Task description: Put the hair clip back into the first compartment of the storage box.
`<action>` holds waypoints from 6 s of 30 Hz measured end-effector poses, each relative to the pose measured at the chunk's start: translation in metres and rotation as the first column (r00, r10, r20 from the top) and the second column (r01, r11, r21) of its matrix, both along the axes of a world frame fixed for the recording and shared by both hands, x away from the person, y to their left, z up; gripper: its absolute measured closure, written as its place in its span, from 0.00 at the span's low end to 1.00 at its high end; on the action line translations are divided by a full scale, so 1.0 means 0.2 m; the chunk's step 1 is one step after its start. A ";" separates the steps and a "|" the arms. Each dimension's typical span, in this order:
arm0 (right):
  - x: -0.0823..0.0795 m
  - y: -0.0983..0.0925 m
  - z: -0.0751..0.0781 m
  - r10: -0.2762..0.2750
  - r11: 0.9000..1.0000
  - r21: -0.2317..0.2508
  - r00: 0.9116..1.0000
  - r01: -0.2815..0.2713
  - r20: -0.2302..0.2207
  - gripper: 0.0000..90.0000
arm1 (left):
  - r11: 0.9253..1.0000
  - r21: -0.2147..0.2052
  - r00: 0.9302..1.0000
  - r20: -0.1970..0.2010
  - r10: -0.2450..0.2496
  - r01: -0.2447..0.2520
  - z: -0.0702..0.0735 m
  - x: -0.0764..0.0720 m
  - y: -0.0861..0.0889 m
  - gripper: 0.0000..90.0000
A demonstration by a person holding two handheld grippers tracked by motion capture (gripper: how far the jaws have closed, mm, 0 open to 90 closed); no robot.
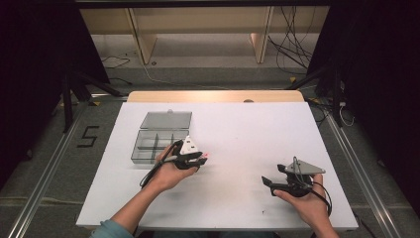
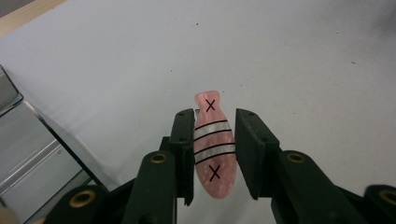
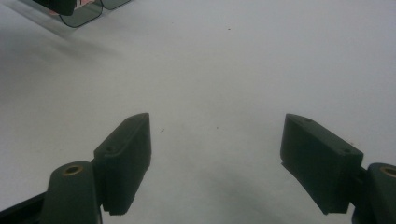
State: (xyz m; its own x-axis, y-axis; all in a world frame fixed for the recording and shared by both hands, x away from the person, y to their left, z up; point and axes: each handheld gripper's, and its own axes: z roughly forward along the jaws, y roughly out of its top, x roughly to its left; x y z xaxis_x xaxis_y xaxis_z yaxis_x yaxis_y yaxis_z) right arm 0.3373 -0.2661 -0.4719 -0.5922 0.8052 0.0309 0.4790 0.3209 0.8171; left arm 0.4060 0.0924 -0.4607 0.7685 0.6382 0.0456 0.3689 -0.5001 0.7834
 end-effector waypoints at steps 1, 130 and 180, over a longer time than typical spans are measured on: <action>0.00 0.00 0.00 0.002 1.000 0.000 1.000 -0.002 0.001 0.29 | 1.000 -0.004 1.000 0.002 0.005 -0.005 0.00 0.00 0.00 0.76; 0.00 -0.01 0.01 -0.006 1.000 0.006 1.000 0.006 0.008 0.28 | 0.957 -0.027 0.956 0.060 0.288 -0.287 0.16 0.11 0.46 0.76; 0.00 -0.02 0.01 -0.013 1.000 0.013 1.000 0.013 0.008 0.28 | 0.918 0.020 0.916 0.068 0.395 -0.397 0.13 0.18 0.68 0.76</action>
